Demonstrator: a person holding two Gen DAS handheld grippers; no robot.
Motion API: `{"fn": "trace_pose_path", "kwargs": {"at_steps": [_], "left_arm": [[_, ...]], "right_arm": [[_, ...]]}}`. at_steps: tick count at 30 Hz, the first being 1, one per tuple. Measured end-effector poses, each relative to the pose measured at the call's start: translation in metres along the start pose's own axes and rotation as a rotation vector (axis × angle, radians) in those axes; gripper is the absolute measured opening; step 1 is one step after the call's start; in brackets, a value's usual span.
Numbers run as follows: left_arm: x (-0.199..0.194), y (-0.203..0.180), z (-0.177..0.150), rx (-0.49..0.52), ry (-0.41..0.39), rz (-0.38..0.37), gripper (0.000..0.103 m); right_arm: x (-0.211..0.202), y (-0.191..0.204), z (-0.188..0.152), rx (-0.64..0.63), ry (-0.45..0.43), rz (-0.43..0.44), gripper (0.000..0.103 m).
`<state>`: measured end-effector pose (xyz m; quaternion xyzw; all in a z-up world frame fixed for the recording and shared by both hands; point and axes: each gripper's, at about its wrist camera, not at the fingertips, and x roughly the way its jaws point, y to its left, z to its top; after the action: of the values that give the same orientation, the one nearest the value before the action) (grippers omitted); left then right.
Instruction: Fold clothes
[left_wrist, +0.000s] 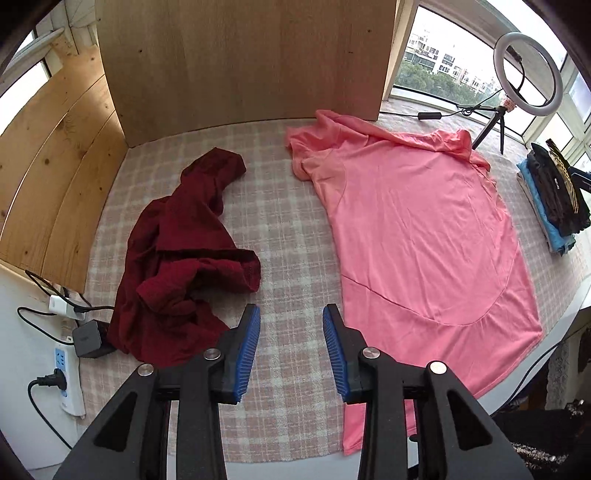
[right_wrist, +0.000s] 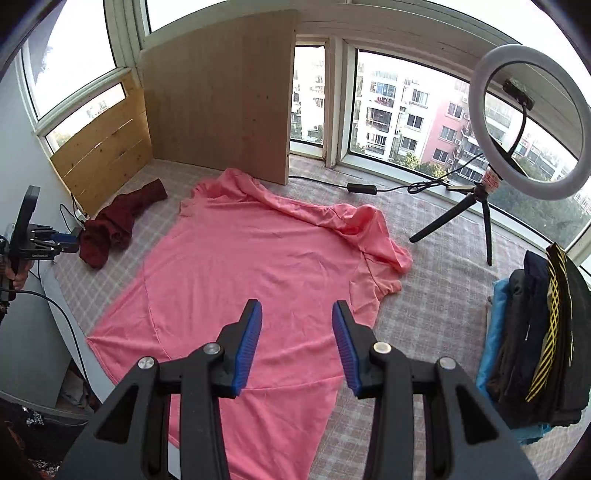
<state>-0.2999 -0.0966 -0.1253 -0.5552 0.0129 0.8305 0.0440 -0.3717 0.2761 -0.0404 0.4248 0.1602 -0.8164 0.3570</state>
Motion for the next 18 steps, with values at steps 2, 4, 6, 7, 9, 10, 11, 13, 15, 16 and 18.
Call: {"fn": "trace_pose_path", "kwargs": {"at_steps": [2, 4, 6, 7, 9, 10, 11, 13, 15, 16, 18], "left_arm": [[0.006, -0.001, 0.023, 0.018, -0.01, 0.009, 0.034], [0.015, 0.001, 0.047, 0.028, -0.013, 0.005, 0.034], [0.027, 0.003, 0.074, 0.036, -0.015, -0.011, 0.034], [0.034, 0.002, 0.088, 0.042, -0.015, -0.024, 0.034], [0.051, -0.007, 0.117, 0.082, -0.02, -0.057, 0.034], [0.061, -0.016, 0.13, 0.117, -0.023, -0.064, 0.034], [0.072, -0.027, 0.144, 0.158, -0.023, -0.068, 0.034], [0.096, -0.05, 0.171, 0.238, -0.022, -0.077, 0.034], [0.124, -0.073, 0.195, 0.289, -0.01, -0.092, 0.034], [0.138, -0.083, 0.205, 0.308, -0.001, -0.1, 0.034], [0.165, -0.101, 0.223, 0.349, 0.004, -0.068, 0.034]], "right_arm": [[0.047, -0.022, 0.028, -0.006, -0.005, 0.008, 0.039], [0.09, -0.042, 0.053, -0.006, -0.001, 0.017, 0.039], [0.122, -0.055, 0.07, 0.002, 0.028, 0.027, 0.039], [0.139, -0.056, 0.078, -0.005, 0.045, 0.023, 0.039], [0.175, -0.057, 0.092, -0.014, 0.082, 0.005, 0.039], [0.191, -0.059, 0.097, -0.019, 0.102, 0.002, 0.039], [0.209, -0.063, 0.103, -0.033, 0.123, -0.014, 0.039], [0.245, -0.073, 0.113, -0.073, 0.17, -0.077, 0.039], [0.272, -0.085, 0.12, -0.087, 0.204, -0.097, 0.039], [0.284, -0.09, 0.122, -0.09, 0.218, -0.1, 0.039], [0.303, -0.103, 0.125, -0.087, 0.237, -0.081, 0.039]]}}
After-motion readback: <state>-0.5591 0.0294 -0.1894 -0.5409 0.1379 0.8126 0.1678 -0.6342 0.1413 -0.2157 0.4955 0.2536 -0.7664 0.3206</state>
